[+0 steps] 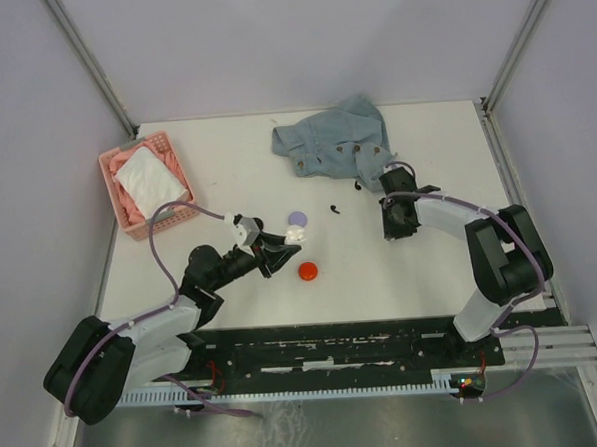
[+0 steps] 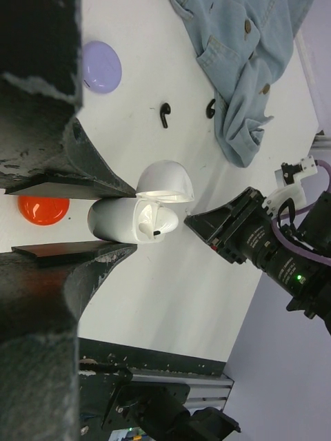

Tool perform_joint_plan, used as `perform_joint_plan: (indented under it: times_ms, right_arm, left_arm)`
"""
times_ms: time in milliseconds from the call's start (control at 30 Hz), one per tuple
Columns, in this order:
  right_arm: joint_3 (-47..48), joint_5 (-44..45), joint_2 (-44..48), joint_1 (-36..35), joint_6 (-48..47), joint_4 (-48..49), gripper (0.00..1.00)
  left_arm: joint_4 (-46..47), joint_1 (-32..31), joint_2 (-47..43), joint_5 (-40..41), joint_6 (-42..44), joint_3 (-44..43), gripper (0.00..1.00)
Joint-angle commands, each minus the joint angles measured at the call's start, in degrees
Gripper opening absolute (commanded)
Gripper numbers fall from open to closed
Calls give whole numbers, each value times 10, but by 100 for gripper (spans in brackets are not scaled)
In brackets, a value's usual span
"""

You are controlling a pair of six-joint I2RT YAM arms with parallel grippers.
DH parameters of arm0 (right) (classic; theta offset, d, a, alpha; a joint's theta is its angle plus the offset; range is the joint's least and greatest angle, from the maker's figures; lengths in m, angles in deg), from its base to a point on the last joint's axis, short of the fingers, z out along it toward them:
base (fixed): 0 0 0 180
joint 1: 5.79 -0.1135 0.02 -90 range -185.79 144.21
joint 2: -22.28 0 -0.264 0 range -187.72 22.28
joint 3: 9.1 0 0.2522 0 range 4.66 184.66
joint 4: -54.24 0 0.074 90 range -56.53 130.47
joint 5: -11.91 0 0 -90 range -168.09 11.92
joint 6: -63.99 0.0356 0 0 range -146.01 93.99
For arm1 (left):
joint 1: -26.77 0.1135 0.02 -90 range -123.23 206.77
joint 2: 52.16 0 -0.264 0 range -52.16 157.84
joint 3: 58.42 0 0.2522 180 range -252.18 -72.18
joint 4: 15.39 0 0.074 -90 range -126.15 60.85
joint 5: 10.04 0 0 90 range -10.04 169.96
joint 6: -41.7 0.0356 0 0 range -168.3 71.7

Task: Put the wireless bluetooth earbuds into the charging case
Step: Pick up the earbud from the center of the board.

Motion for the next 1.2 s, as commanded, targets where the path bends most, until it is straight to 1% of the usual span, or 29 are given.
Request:
perform_joint_plan:
  times_ms: [0, 200, 367, 733, 967, 1167]
  right_arm:
    - [16, -4, -12, 5, 4, -2, 29]
    - [8, -27, 30, 3, -7, -7, 19]
    - [16, -30, 81, -23, -32, -23, 15]
    - [65, 20, 235, -136, -127, -73, 13]
    - [107, 64, 283, -217, -167, -95, 12]
    - [133, 112, 298, -300, -220, -101, 11]
  left_arm:
    - [16, 2, -2, -24, 21, -23, 3]
    - [21, 2, 4, -46, 20, -28, 3]
    - [30, 2, 11, -61, 19, -32, 3]
    - [30, 2, 15, -109, 23, -40, 3]
    - [36, 1, 6, -119, 38, -33, 3]
    - [29, -10, -3, -120, 64, -28, 3]
